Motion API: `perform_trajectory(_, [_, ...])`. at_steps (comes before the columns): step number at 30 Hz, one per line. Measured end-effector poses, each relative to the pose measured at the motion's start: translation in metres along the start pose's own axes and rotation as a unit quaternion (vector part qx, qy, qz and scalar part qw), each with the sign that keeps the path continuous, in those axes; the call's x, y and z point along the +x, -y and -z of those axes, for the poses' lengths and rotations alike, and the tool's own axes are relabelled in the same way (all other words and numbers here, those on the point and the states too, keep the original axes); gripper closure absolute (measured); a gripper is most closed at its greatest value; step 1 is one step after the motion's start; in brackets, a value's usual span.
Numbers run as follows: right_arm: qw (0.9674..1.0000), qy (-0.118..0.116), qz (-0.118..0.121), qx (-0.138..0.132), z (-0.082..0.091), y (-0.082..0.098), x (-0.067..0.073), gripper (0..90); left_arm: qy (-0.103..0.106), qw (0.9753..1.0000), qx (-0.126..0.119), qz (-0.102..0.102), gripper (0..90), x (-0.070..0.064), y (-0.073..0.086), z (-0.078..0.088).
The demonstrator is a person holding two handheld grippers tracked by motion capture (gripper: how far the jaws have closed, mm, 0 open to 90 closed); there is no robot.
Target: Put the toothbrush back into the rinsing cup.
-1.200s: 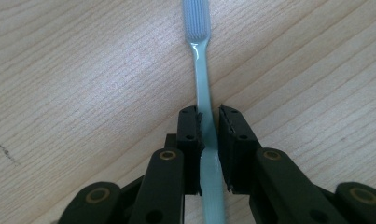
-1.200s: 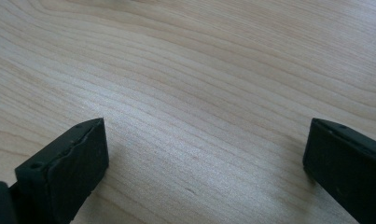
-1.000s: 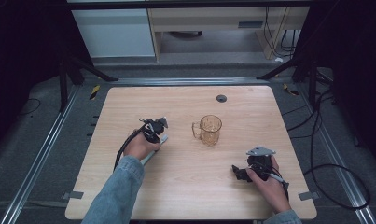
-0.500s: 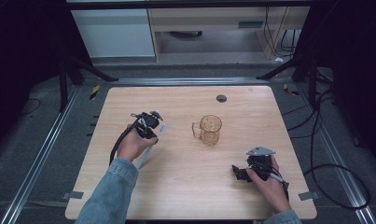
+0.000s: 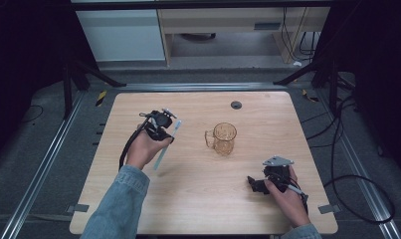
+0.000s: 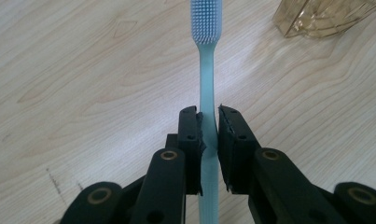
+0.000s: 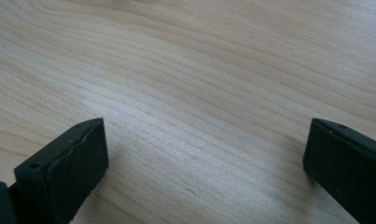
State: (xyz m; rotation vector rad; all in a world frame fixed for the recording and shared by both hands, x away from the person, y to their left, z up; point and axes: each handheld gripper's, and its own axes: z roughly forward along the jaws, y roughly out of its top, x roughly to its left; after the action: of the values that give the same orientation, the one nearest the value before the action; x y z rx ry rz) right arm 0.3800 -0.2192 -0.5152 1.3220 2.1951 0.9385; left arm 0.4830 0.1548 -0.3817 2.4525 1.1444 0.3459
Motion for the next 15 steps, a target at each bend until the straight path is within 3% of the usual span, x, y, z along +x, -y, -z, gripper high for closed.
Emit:
perform_trajectory(10, [1.0000,-0.003,0.006,0.001,0.000,0.000,-0.001,0.4,-0.001,0.9998,-0.020,-0.007,79.1,-0.012,-0.013,-0.004])
perform_trajectory(15, [1.0000,-0.004,0.006,0.001,0.001,0.000,-0.001,0.4,-0.001,0.9989,-0.046,-0.003,79.0,-0.015,-0.018,-0.002])
